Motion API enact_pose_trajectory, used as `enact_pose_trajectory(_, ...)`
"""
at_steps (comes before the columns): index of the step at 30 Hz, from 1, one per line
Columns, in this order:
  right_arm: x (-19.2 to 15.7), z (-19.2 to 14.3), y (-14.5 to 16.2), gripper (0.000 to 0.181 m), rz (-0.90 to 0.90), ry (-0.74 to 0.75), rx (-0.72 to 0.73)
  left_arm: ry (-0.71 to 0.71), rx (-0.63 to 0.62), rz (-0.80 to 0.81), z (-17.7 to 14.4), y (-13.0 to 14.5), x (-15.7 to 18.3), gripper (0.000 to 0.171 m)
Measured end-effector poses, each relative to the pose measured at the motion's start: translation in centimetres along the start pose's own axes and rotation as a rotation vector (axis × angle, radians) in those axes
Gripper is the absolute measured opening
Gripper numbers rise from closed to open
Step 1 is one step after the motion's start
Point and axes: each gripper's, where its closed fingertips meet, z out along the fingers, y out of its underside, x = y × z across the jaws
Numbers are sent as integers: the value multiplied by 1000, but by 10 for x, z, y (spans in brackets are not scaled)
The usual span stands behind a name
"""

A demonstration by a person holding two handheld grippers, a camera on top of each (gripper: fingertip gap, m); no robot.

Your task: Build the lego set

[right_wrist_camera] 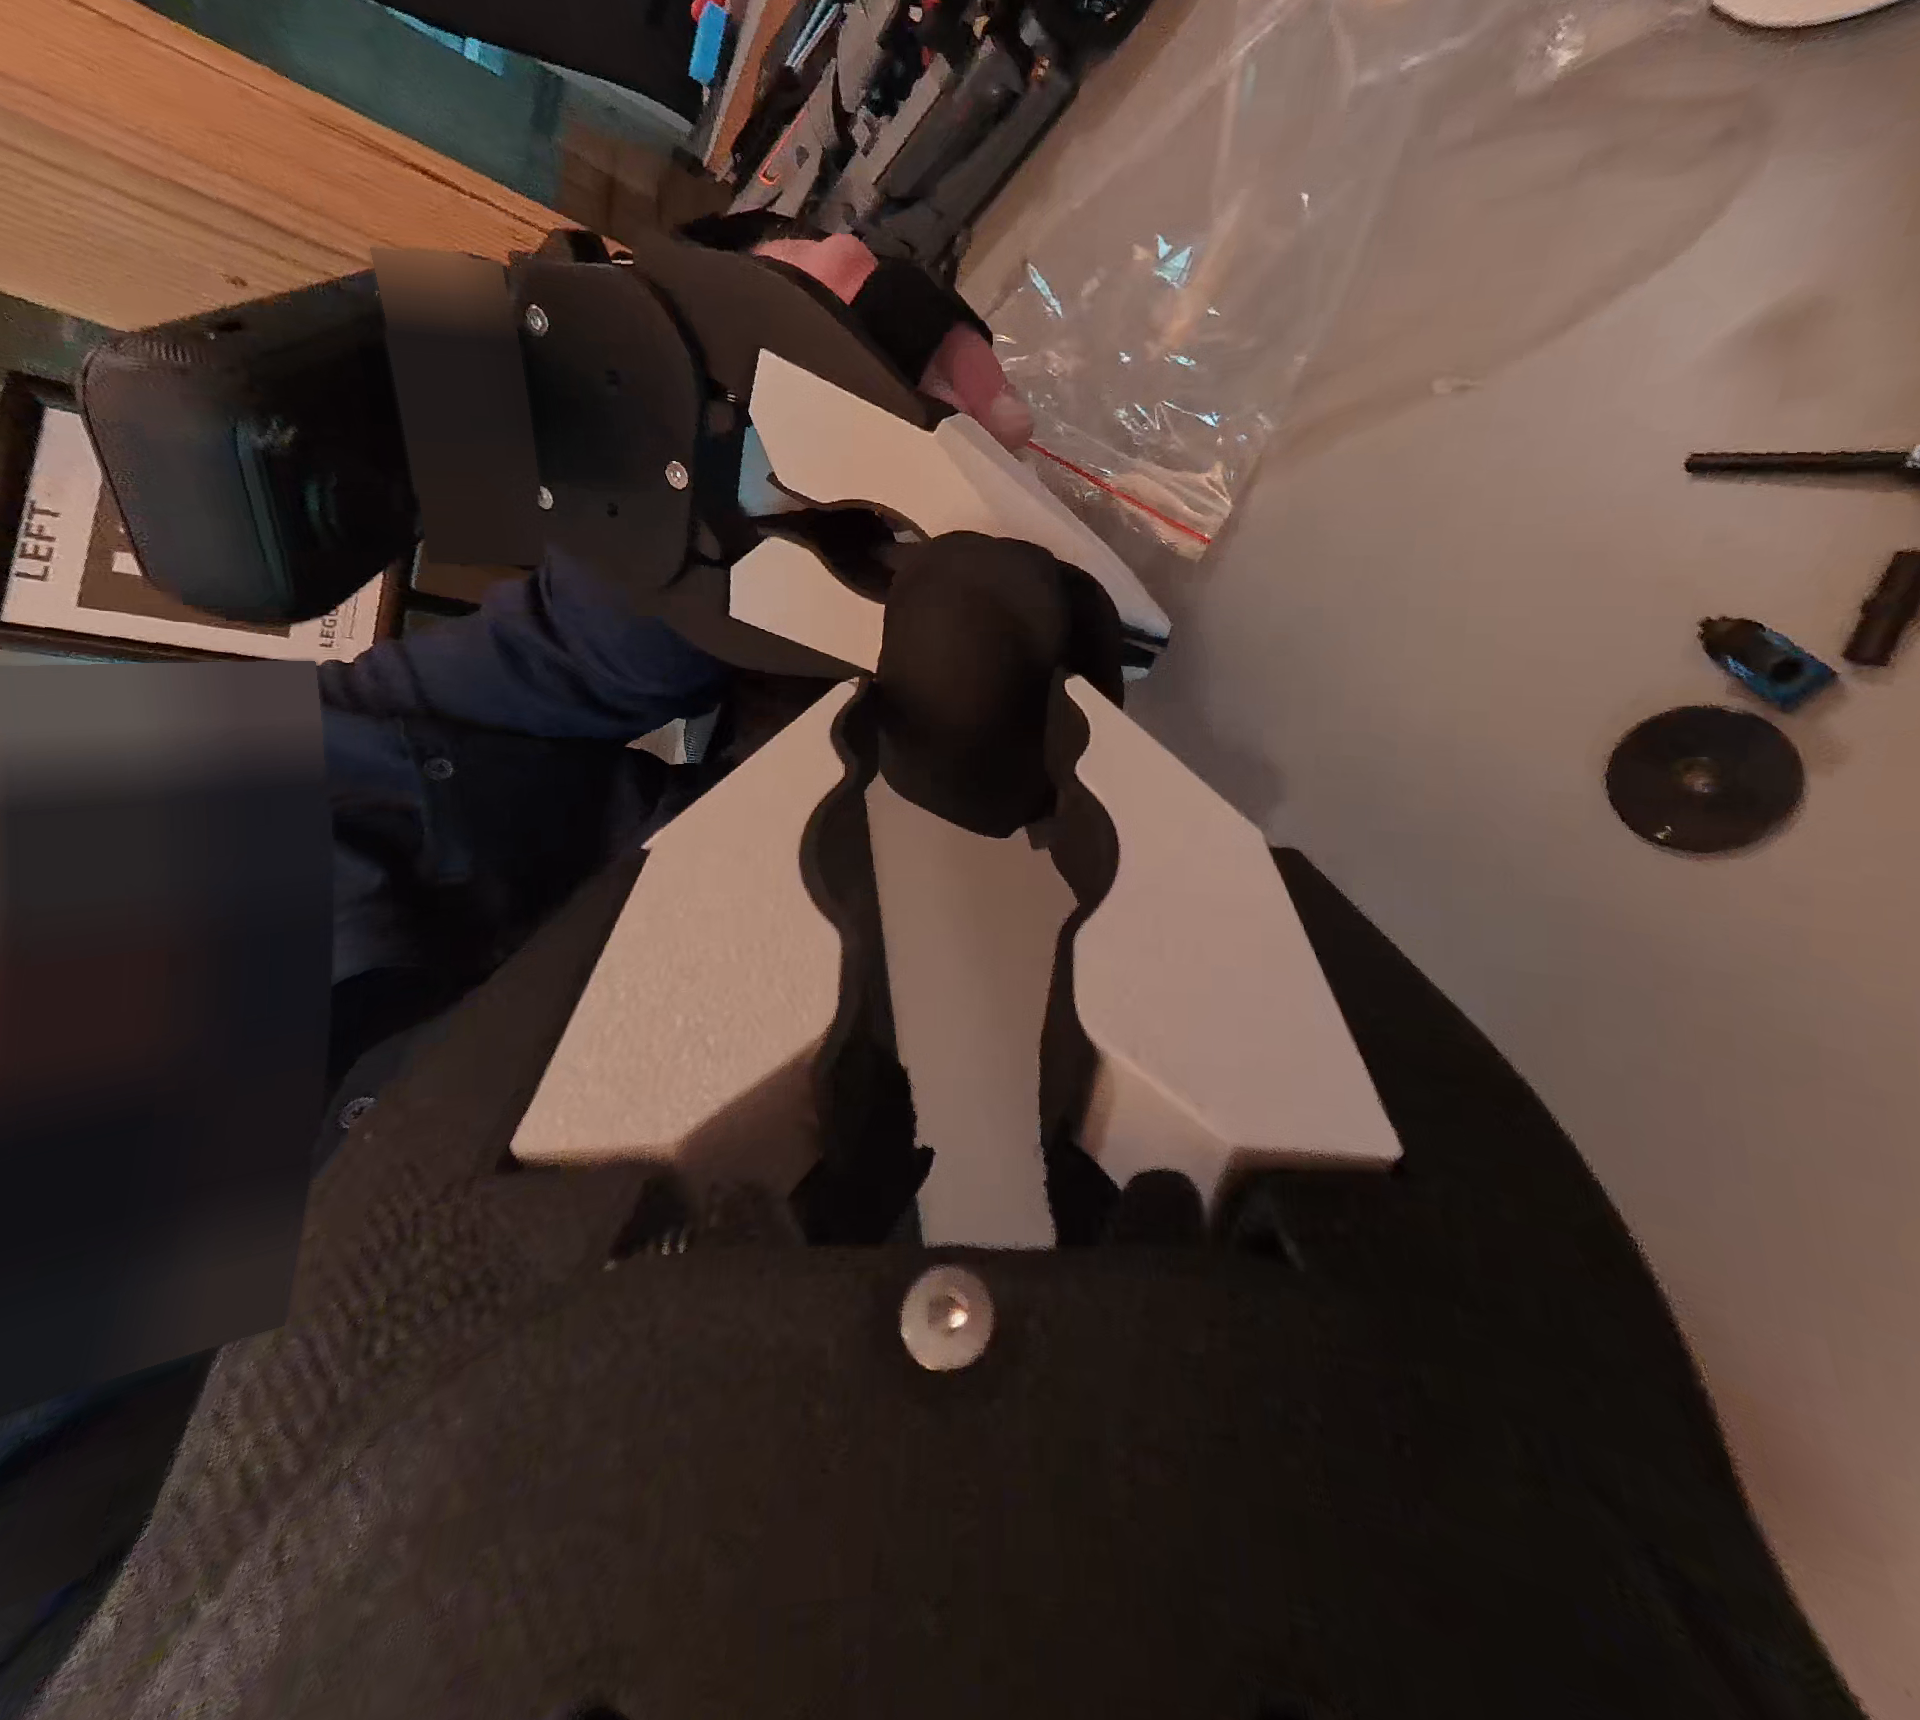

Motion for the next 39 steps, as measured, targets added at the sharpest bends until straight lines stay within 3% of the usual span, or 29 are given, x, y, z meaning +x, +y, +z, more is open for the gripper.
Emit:
enact_pose_trajectory(7,-10,0,-9,31,-10,-60,55,-20,110,-50,-1,-15,-2,58)
enact_pose_trajectory(10,-7,4,-8,32,10,-69,56,-2,157,-67,-1,-21,3,67)
enact_pose_trajectory(17,-12,3,-16,31,18,-105,106,-43,268,-103,-9,-34,-6,62)
enact_pose_trajectory(20,-10,2,-17,32,25,-99,108,-10,261,-127,-9,-34,-5,60)
enact_pose_trajectory(26,-1,1,-8,35,-41,46,38,33,120,-74,-5,-22,0,59)
enact_pose_trajectory(31,6,5,5,48,-97,152,-55,97,-3,-68,2,-11,7,59)
enact_pose_trajectory(39,14,10,12,42,-86,213,-114,124,-117,-11,9,0,15,59)
